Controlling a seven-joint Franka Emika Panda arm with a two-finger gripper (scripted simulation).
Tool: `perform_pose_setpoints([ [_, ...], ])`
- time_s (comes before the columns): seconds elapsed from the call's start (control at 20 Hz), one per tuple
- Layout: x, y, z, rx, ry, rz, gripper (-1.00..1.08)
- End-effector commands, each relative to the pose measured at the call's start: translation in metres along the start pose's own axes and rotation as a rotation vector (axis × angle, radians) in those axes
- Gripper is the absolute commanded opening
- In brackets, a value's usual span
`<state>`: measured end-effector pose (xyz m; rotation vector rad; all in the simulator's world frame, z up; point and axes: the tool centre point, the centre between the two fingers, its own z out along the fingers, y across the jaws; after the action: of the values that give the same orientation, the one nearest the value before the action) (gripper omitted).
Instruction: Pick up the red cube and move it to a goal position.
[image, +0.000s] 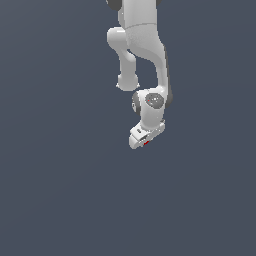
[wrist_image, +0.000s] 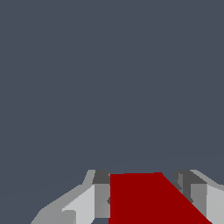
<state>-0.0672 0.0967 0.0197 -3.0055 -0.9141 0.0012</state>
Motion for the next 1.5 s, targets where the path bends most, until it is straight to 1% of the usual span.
perform_pose_setpoints([
  [0.0, 0.000, 0.000, 0.000, 0.000, 0.000, 0.000, -1.00],
  [0.35, -0.002, 0.001, -0.016, 0.000, 0.000, 0.000, -1.00],
  [0.65, -0.007, 0.002, -0.048, -0.001, 0.000, 0.000, -1.00],
  [0.95, -0.014, 0.004, -0.100, -0.001, 0.000, -0.001, -1.00],
  [1.45, -0.029, 0.009, -0.210, 0.001, 0.001, -0.002, -1.00],
])
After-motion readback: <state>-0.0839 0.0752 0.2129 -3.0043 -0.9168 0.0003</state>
